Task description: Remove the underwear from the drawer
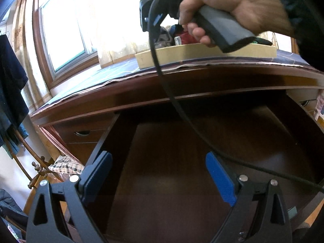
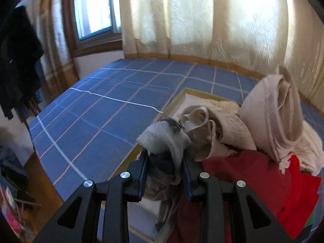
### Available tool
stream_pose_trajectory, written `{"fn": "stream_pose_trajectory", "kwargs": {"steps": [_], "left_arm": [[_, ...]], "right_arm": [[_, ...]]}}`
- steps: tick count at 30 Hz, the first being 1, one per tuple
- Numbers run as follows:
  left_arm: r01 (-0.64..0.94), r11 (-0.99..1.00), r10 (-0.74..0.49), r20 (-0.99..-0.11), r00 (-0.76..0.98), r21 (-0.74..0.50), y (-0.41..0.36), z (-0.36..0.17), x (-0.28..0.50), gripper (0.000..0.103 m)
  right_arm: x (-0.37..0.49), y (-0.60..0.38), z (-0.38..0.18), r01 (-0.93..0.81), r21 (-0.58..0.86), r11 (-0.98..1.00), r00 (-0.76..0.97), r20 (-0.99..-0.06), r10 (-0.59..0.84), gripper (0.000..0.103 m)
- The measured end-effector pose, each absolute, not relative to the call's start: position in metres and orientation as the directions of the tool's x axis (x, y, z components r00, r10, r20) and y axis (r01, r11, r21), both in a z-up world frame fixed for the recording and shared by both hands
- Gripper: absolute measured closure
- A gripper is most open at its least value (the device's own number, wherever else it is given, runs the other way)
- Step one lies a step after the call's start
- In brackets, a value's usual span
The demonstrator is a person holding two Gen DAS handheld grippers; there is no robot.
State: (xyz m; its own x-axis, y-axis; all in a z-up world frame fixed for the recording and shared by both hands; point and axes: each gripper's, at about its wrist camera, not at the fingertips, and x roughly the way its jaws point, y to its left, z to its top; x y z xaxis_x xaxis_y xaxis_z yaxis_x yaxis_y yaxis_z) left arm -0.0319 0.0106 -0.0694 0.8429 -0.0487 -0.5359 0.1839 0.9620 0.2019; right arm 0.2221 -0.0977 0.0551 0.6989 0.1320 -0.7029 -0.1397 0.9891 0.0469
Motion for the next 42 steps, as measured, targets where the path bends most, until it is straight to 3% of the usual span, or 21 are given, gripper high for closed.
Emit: {"fn": "stream_pose_trajectory", "kwargs": {"steps": [5,14,23,32,38,42], "left_arm": [[0.184,0.963,-0.050,-0.542,0.839,0.197,0.010,-0.069,-0.031,0.008],[0.192,0.964,-0.060,-0.552,0.832,0.185,0.012,-0.069,-0.029,0.008],[0.186,0.964,-0.050,-0.558,0.828,0.190,0.010,-0.069,-0.029,0.008],[0.181,0.965,-0.044,-0.566,0.823,0.189,0.011,-0.069,-0.027,0.007],[0.175,0.966,-0.036,-0.568,0.823,0.193,0.011,-0.070,-0.026,0.008],[0.173,0.966,-0.033,-0.568,0.823,0.194,0.011,-0.069,-0.026,0.008]], "right_arm": [[0.244,-0.098,0.050,-0.094,0.054,0.994,0.665,-0.739,0.103,0.071],[0.276,-0.064,0.036,-0.124,-0.162,0.979,0.613,-0.789,-0.053,0.070],[0.283,-0.070,0.033,-0.124,-0.145,0.982,0.613,-0.789,-0.039,0.069],[0.266,-0.067,0.031,-0.179,-0.159,0.971,0.625,-0.780,-0.013,0.057],[0.256,-0.076,0.031,-0.187,-0.095,0.978,0.606,-0.795,0.039,0.043],[0.245,-0.081,0.031,-0.211,-0.063,0.975,0.597,-0.799,0.077,0.042]]}}
